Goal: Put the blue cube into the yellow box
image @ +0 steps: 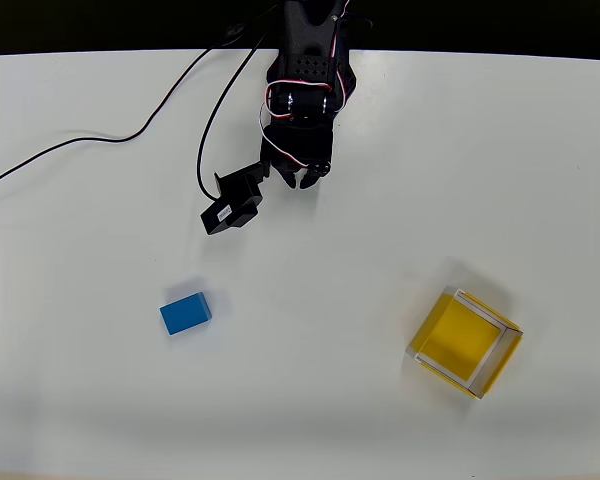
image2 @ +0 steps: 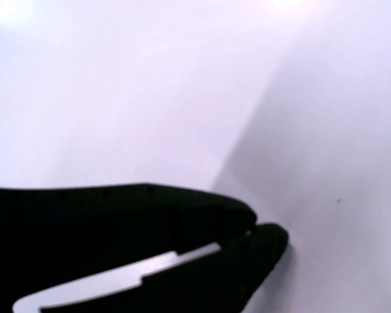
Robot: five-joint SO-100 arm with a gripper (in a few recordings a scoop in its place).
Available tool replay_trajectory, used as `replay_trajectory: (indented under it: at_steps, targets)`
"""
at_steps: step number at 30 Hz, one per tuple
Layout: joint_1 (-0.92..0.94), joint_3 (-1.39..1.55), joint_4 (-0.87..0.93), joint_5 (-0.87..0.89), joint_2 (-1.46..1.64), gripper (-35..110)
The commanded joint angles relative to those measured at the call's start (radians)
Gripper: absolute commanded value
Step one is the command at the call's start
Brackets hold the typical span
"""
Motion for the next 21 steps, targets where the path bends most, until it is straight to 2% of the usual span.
replay_trajectory:
  at_steps: [1, 11, 14, 21]
  targets:
    - [-0.002, 0.028, 0.017, -0.017, 0.029, 0]
    - [0.003, 0.028, 0.017, -0.020, 0.029, 0]
    - [0.006, 0.028, 0.018, -0.087, 0.028, 0]
    - [0.110, -0.023, -0.301, -0.173, -0.038, 4]
